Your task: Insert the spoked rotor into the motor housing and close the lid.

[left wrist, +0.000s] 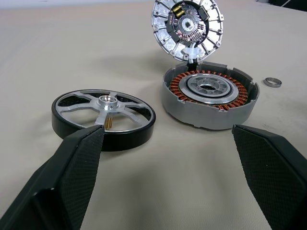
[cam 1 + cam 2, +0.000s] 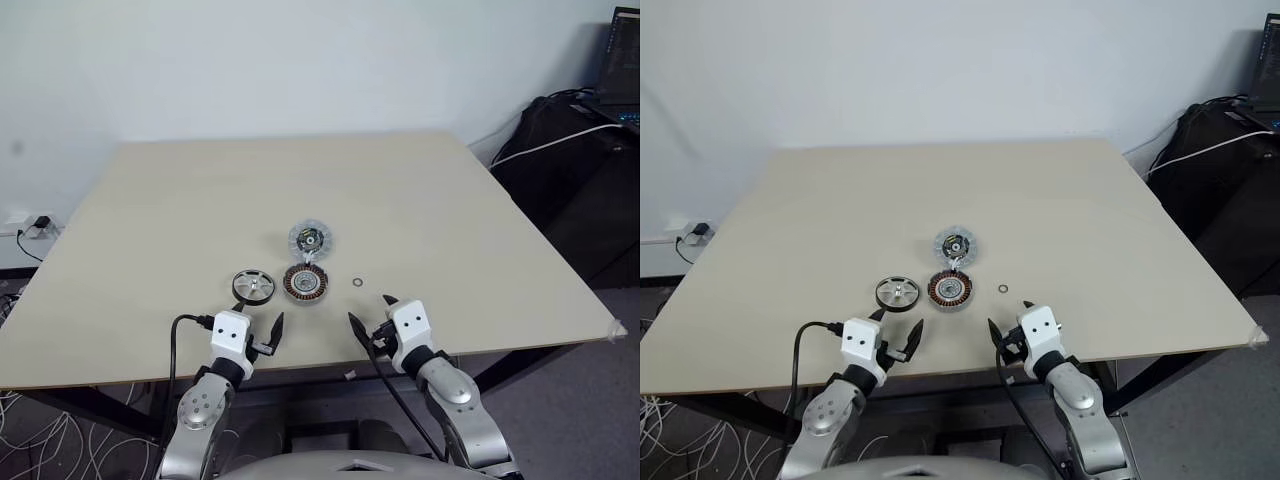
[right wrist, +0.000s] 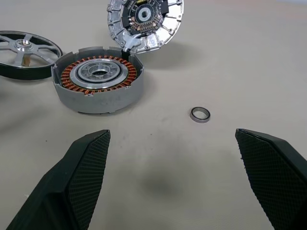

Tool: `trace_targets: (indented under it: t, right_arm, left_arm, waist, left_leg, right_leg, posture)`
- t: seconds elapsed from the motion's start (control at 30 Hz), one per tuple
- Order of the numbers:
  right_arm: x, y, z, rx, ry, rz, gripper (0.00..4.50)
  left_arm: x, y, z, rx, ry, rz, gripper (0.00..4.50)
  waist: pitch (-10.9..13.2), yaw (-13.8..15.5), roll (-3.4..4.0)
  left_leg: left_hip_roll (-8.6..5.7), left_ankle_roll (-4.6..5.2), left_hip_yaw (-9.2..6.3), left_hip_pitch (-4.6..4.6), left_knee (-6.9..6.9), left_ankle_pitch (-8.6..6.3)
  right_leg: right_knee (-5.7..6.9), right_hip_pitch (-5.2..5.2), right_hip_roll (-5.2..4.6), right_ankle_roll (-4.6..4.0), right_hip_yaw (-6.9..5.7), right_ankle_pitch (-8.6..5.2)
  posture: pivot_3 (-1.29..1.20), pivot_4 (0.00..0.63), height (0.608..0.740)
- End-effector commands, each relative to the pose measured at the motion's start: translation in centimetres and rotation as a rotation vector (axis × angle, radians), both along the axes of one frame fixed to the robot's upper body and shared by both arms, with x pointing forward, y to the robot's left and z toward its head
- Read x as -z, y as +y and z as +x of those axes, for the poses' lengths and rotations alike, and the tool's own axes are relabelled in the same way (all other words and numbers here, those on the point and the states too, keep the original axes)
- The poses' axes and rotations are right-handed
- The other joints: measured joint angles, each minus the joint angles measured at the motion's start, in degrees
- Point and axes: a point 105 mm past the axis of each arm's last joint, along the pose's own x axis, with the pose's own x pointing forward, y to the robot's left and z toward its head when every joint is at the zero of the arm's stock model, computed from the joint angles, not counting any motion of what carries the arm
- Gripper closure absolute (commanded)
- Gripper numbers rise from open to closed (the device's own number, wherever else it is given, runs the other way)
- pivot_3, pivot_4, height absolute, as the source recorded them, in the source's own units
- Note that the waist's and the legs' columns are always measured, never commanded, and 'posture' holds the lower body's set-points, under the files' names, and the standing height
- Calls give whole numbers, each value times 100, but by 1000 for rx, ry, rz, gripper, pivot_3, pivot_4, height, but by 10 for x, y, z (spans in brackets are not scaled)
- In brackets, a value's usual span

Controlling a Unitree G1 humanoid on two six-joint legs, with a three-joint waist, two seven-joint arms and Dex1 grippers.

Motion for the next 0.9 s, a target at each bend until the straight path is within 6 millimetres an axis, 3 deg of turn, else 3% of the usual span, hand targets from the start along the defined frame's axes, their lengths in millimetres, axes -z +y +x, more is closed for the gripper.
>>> trace_targets:
  t: [0.03, 0.57, 0.73, 0.9]
  right_arm:
    - [-12, 4, 4, -12, -41, 12, 12]
    - [-2, -2, 6, 48, 24, -5, 12]
    - [-2, -4, 19, 83, 44, -36, 12]
    - [-7, -2, 47, 107, 42, -45, 12]
  left_arm:
    - [-13, -2, 4, 3, -56, -4, 0]
    - [-13, -5, 5, 12, -56, -4, 0]
    - [-11, -5, 5, 12, -51, -3, 0]
    - [-11, -7, 5, 13, -49, -5, 0]
  waist:
    - [0, 0, 0]
    - [-1, -1, -1]
    - [-1, -2, 0]
    - [-1, -9, 0]
  left_leg:
    - [0, 0, 0, 0, 0, 0]
    - [0, 0, 0, 1, 0, 0]
    - [0, 0, 1, 2, 1, 0]
    - [0, 0, 2, 5, 2, 1]
  right_leg:
    - [0, 0, 0, 0, 0, 0]
    - [1, 0, 0, 0, 0, 0]
    - [2, 1, 0, 0, 1, 1]
    - [3, 3, 4, 0, 1, 2]
  posture:
    - [0, 0, 740]
    - [0, 0, 740]
    - [0, 0, 740]
    - [0, 0, 740]
